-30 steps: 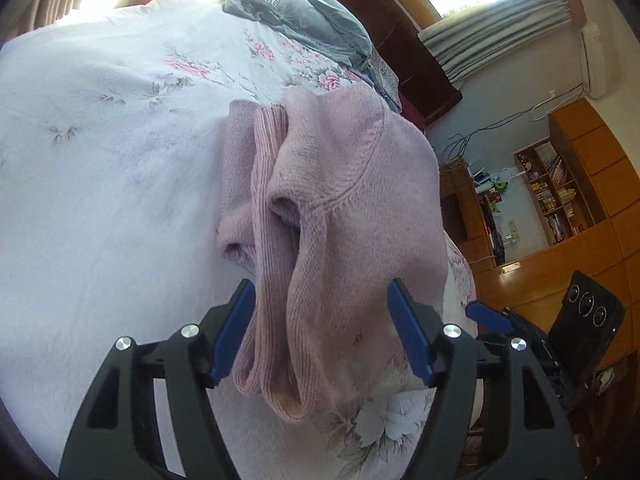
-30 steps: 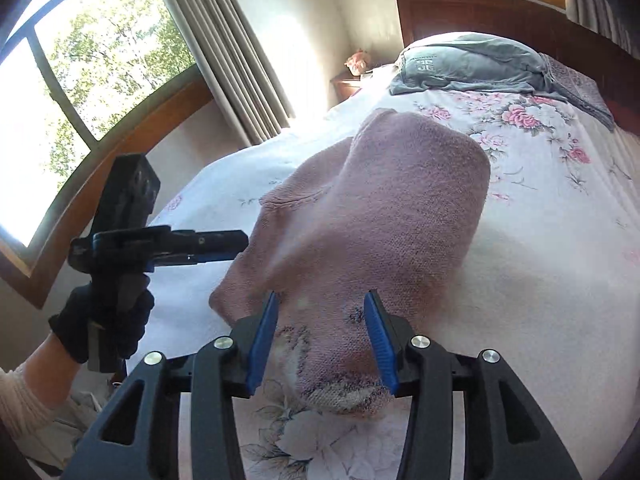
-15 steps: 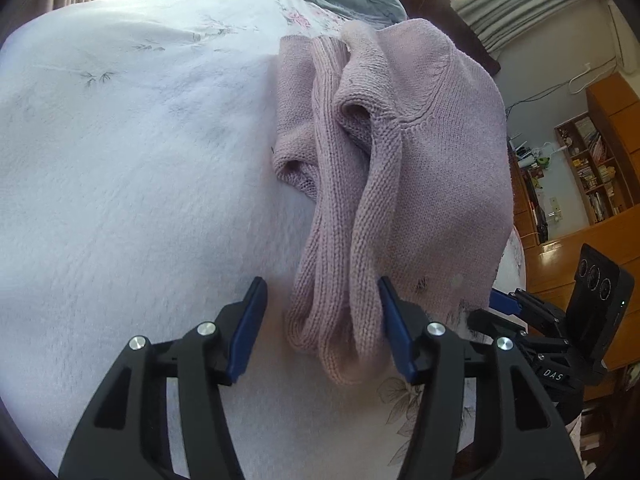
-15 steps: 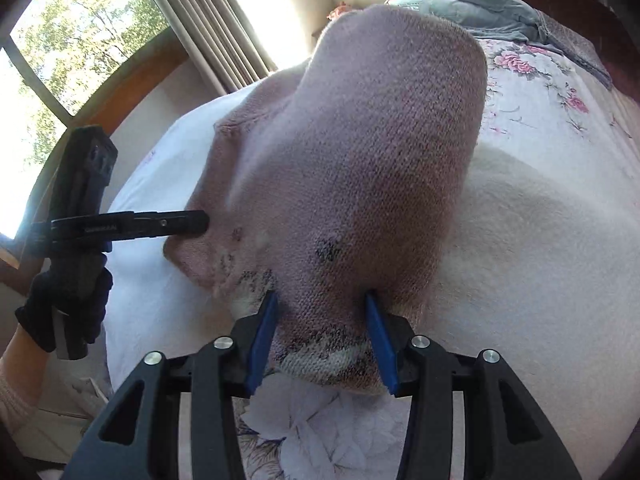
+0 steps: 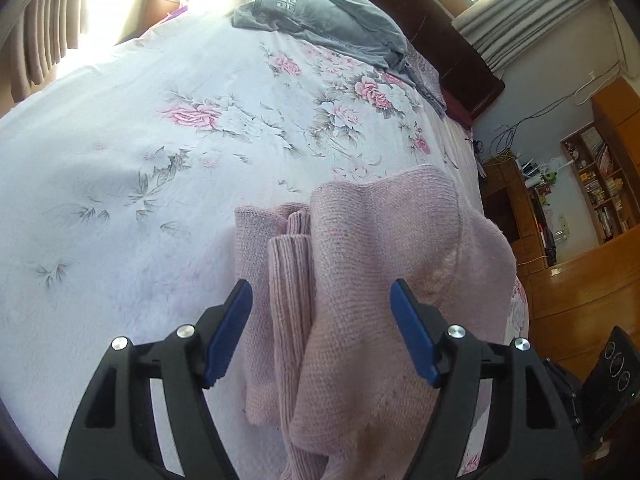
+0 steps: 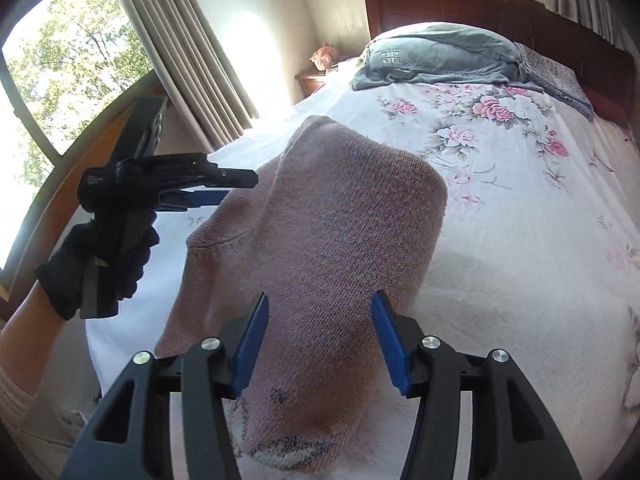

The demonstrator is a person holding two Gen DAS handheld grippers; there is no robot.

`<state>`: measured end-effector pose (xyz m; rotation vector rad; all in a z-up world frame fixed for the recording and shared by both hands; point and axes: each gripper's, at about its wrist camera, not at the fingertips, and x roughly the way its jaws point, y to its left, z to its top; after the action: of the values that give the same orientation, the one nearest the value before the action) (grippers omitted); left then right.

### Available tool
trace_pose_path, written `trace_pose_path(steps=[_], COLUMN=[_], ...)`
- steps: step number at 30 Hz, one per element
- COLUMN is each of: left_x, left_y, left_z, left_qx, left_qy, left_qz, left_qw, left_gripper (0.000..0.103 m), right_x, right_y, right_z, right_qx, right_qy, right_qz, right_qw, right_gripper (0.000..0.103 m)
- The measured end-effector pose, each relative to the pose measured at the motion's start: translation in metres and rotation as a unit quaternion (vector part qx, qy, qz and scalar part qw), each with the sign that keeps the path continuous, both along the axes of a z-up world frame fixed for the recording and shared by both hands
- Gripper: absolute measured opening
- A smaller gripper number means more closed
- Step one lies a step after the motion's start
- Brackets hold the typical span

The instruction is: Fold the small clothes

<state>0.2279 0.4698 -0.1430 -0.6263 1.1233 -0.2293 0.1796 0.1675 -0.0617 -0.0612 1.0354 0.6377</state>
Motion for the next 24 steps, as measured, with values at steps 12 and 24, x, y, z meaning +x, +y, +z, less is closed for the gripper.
trace_pose_path(steps=[12, 24], left_x=[-0.041, -0.069], left_y=[0.029, 0.043], left_z=[-0.025, 0.002], left_qx=[-0.018, -0.061], left_qy=[-0.027, -0.029], left_qz=[0.05, 0.03], left_qw=[0.9982, 0.9973], left_gripper=[0.019, 0.067], right_x=[0.01, 0.005], right_y=[0.005, -0.022], right_z=[-0.02, -0.004], right_qx=[0.008, 0.059], right_qy=[0.018, 0.039], right_qz=[-0.004, -0.026], right_qw=[1.0, 0.997], right_gripper=[0.057, 0.061])
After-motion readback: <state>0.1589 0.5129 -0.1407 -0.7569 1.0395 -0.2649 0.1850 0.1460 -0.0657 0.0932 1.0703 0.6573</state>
